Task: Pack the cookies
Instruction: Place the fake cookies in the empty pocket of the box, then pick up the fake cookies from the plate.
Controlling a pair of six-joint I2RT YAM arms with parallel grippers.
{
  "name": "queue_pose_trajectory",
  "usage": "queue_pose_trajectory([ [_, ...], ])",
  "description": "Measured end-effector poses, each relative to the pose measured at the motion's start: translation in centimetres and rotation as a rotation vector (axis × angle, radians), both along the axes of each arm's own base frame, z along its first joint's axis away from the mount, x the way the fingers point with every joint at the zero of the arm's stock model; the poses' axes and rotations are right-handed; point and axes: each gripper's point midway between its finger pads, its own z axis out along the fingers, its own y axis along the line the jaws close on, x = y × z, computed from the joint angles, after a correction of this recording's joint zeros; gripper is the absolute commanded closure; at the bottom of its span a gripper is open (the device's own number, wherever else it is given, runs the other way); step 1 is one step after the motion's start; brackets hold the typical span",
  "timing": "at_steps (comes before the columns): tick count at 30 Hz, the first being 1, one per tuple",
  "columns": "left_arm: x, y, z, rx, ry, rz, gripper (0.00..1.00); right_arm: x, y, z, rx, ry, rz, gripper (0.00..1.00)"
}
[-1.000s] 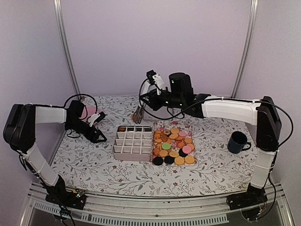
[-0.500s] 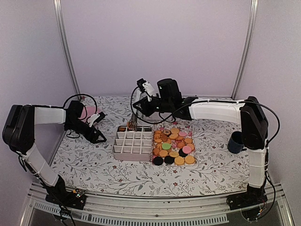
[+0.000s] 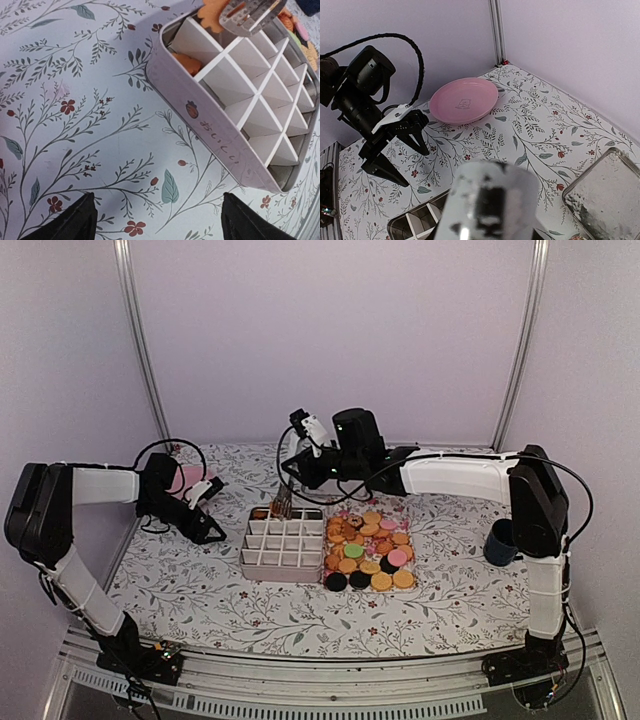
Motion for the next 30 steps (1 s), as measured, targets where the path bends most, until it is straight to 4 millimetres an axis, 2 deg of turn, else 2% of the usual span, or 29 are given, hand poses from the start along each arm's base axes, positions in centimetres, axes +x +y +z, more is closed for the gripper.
queue_pose_trajectory([
  [4,0.0,0.0,0.0,0.0,0.0,0.0,0.14,0.0,0.0,0.0,0.0,-0.002,0.0,0.66],
  [9,0.0,0.0,0.0,-0.001,0.001,0.0,0.14,-0.1,-0.1,0.5,0.005,-0.006,0.001,0.67],
  [12,0.0,0.0,0.0,-0.001,0.001,0.001,0.14,-0.3,-0.4,1.2,0.013,-0.01,0.0,0.68],
  [16,0.0,0.0,0.0,-0.001,0.0,0.001,0.14,-1.0,-1.5,3.2,0.033,-0.03,-0.01,0.68],
  [20,0.0,0.0,0.0,0.0,0.001,0.001,0.14,-2.2,-4.1,5.8,0.055,-0.055,-0.033,0.68],
  [24,0.0,0.0,0.1,-0.001,0.003,0.001,0.14,-3.9,-8.3,7.5,0.07,-0.078,-0.077,0.68],
  [28,0.1,0.0,0.3,-0.001,0.0,0.001,0.14,-5.7,-12.2,6.7,0.053,-0.066,-0.124,0.67],
  [30,0.1,0.0,0.3,-0.001,-0.001,0.001,0.14,-6.5,-13.4,5.8,0.039,-0.049,-0.136,0.67],
])
